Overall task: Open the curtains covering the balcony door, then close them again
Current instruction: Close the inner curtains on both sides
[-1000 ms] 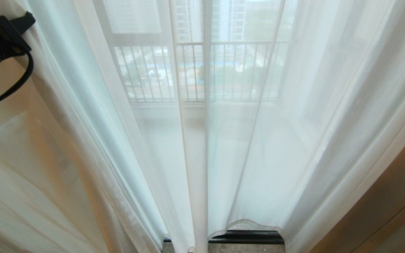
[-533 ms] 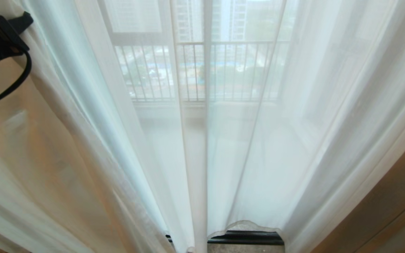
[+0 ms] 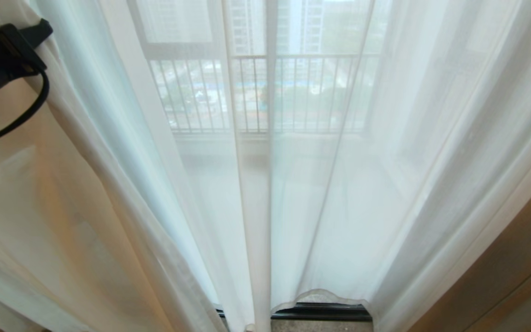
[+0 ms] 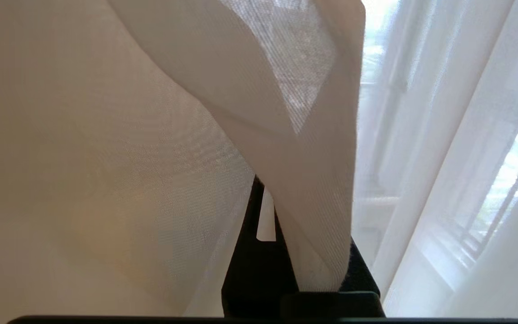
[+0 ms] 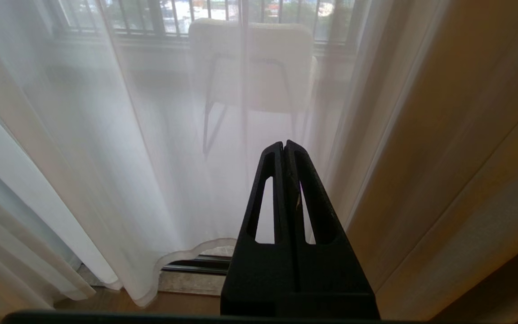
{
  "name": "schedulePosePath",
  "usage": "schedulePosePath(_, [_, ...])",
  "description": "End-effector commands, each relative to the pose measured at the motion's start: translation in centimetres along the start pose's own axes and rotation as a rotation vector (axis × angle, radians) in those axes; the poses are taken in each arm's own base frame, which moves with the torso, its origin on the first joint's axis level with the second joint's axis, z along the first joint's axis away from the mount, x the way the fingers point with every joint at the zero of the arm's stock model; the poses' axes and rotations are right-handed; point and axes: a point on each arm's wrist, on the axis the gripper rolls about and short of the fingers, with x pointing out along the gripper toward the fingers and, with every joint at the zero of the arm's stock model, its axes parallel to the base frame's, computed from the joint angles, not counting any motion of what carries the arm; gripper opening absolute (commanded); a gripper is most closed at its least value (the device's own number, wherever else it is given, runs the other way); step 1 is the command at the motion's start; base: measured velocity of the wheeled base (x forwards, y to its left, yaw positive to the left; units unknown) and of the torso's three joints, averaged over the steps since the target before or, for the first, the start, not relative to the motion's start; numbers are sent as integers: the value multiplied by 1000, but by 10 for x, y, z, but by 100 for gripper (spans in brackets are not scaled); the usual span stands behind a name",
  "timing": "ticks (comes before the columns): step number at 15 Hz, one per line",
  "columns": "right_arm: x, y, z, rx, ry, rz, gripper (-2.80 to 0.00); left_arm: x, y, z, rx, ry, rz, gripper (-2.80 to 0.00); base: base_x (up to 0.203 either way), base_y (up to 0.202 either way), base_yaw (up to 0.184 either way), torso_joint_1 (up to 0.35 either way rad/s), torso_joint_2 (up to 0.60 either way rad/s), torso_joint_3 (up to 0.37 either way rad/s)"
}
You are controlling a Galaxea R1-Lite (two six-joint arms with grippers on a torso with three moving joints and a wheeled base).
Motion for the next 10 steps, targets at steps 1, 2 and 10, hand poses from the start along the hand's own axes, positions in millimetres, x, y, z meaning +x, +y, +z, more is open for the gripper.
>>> schedulePosePath(1, [0,0,0,0,0,1,-280,3,-9,-3,-8,9,-36,-280,0,0,0,0,0,0])
schedulePosePath(2, [0,0,0,0,0,1,-280,4,-14,-5,-14,11,-57,-280,0,0,0,0,0,0])
schedulePosePath(10, [-1,0,0,-1,-7,1,-280,9,-71,-10,-73,18,-265,-280,0,0,0,0,0,0])
